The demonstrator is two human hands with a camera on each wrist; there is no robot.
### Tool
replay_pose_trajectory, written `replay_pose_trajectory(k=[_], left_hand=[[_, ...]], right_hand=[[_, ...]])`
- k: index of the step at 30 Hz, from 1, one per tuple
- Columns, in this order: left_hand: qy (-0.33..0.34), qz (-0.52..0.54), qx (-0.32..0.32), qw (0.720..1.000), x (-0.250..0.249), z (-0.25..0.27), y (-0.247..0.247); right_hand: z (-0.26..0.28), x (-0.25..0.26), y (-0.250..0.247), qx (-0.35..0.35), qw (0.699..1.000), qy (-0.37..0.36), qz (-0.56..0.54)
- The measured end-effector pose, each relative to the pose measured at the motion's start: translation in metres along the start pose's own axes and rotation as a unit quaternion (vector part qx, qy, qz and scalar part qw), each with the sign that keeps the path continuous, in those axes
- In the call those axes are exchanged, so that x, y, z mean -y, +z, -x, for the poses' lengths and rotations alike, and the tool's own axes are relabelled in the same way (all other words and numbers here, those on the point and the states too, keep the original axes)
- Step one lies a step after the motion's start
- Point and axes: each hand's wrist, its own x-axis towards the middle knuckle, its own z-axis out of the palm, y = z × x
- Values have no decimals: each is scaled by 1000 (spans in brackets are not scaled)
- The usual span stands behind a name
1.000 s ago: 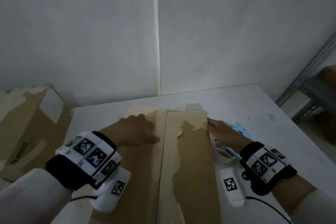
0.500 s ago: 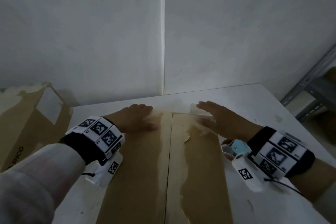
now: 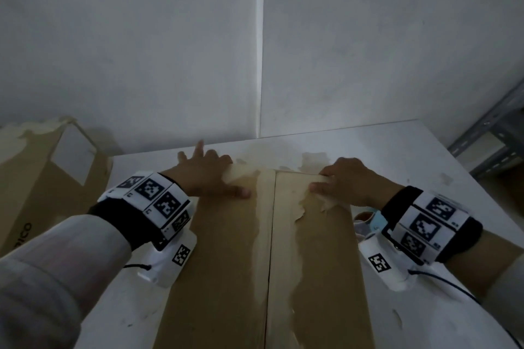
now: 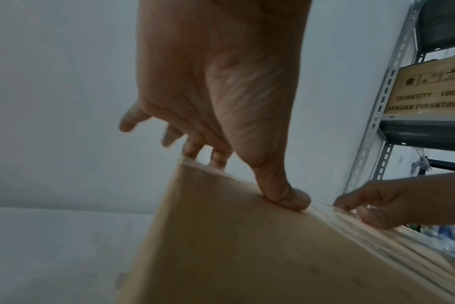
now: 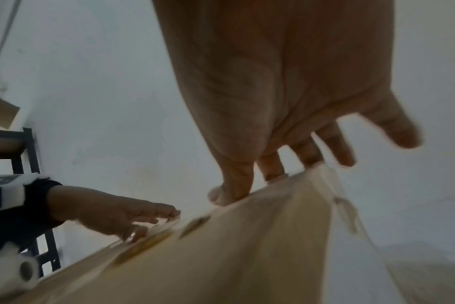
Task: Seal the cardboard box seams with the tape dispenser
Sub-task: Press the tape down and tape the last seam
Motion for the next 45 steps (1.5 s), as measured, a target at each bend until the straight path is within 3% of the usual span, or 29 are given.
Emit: replay_pose_trajectory(k=[2, 6, 11, 16, 28, 37, 40, 43, 45], left_hand=[[-27, 18, -4, 999, 1, 2, 0], [-4, 62, 0, 998, -2, 3, -3], [-28, 64, 9, 998, -8, 6, -10], [-8, 90, -15, 996, -6, 4, -10], [25, 19, 15, 999, -2, 0, -12], [44, 71, 29, 996, 1, -4, -8], [56, 77, 27, 995, 0, -6, -5], [69, 79, 16, 994, 1, -6, -2], [71, 84, 13, 994, 2, -6, -1]], right_hand=[[8, 1, 6, -25, 999, 28, -38], [14, 7, 8, -53, 997, -3, -60], [17, 3, 6, -52, 997, 25, -52], [13, 2, 6, -75, 989, -1, -129], [6, -9, 6, -53, 984, -58, -160], [4, -13, 11, -78, 966, -102, -226], [9, -14, 10, -118, 959, -82, -245], [14, -11, 14, -149, 971, -12, -188], [14, -7, 17, -149, 974, -1, -171]])
